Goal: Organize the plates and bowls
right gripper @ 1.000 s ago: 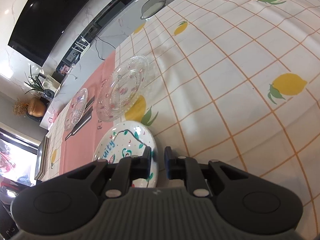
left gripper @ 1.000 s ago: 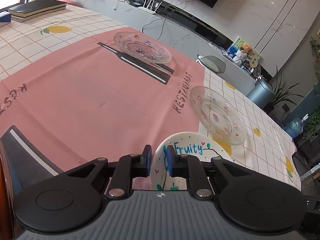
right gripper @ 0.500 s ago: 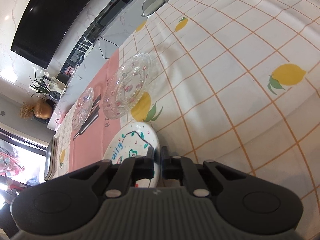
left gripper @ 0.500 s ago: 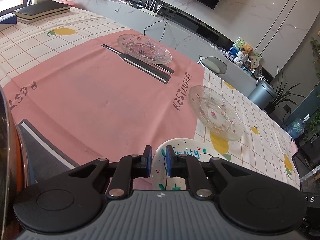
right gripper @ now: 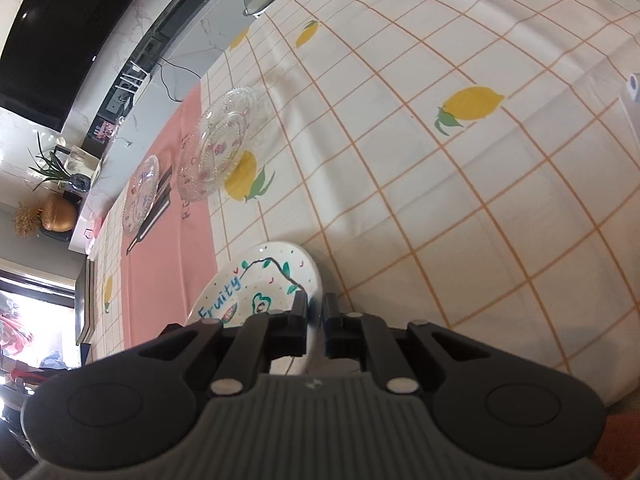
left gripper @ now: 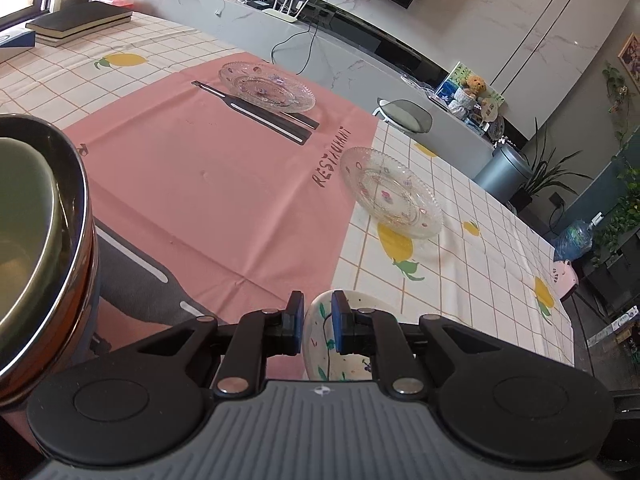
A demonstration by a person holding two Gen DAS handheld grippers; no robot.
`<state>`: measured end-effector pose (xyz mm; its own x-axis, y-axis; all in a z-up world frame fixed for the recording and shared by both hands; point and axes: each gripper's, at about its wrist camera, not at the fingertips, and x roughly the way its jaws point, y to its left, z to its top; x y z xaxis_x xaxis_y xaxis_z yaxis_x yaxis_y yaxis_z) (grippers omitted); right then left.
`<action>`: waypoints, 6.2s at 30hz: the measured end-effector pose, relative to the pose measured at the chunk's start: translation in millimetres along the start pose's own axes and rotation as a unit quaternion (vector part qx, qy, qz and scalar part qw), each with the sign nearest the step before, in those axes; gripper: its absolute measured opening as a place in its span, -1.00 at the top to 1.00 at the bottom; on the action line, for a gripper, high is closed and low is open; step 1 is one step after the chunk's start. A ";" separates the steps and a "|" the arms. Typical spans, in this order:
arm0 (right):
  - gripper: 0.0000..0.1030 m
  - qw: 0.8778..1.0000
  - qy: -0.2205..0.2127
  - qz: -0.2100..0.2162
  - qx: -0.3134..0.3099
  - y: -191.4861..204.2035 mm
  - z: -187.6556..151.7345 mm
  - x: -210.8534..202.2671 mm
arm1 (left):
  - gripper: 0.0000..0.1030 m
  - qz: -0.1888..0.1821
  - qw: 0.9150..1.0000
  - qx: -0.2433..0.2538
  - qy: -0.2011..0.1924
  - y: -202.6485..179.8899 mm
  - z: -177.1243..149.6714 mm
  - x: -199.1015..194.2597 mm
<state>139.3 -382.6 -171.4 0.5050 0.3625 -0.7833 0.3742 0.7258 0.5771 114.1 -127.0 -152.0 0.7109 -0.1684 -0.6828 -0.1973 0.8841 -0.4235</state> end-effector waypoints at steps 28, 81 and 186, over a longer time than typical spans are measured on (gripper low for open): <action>0.79 0.997 0.035 -0.055 -0.042 -2.0 -22.6 -0.9 | 0.65 0.015 0.999 0.011 0.047 14.6 -26.3 1.9; 0.12 0.973 -0.100 -0.099 -0.182 61.4 -0.4 -6.7 | 0.19 0.025 0.988 0.147 0.039 -48.8 53.8 4.2; 0.92 0.996 -0.062 0.039 -0.051 48.3 108.1 92.8 | 0.77 -0.007 1.000 -0.019 0.011 -8.0 94.4 119.0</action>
<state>288.4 -377.1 -191.3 0.6237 0.3502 -0.6989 0.2528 0.7557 0.6042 264.0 -113.0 -173.7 0.6996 -0.1905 -0.6887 -0.2126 0.8647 -0.4551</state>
